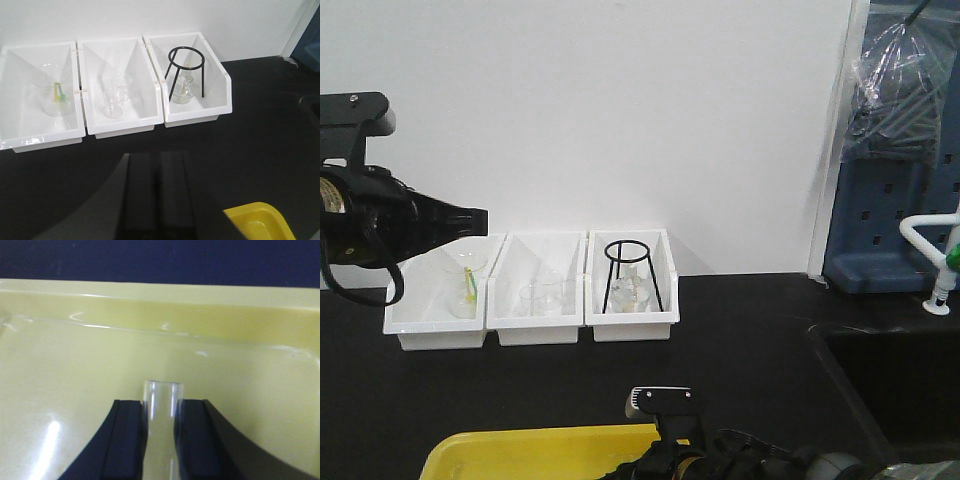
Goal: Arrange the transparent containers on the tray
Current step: 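Lower the right gripper's tube into the yellow tray and release it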
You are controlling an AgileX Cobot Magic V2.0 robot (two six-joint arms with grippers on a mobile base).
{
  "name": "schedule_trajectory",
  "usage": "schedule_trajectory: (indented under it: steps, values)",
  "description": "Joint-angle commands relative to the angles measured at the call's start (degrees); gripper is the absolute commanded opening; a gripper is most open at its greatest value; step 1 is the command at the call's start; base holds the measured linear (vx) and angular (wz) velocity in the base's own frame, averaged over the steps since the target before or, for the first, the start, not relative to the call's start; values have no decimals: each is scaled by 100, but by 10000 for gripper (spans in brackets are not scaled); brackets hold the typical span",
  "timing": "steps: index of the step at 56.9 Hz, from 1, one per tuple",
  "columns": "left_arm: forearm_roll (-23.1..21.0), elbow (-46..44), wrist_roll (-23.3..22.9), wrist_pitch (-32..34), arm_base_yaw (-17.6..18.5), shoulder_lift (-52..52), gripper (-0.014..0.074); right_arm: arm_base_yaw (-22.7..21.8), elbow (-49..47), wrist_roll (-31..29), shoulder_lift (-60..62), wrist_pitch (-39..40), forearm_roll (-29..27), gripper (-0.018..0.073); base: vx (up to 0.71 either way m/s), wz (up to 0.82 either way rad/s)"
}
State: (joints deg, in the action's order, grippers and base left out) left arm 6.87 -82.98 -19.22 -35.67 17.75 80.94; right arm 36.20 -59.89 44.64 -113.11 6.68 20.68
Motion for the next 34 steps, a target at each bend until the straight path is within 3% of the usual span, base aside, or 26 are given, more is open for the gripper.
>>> schedule_trajectory:
  steps: [1, 10, 18, 34]
  values:
    - [13, -179, -5, 406, -11, -220, -7, -123, -132, -139, 200, 365, 64, 274, 0, 0]
    - [13, -179, -5, 401, -11, -220, -7, -214, -132, -154, 186, 410, 46, 414, 0, 0]
    - [13, -179, -5, 391, -11, -220, -7, -243, -132, -167, 186, 431, 52, 482, 0, 0]
    - [13, -179, 123, 256, -11, -220, -7, -243, -132, -511, 775, 384, 260, 466, 0, 0]
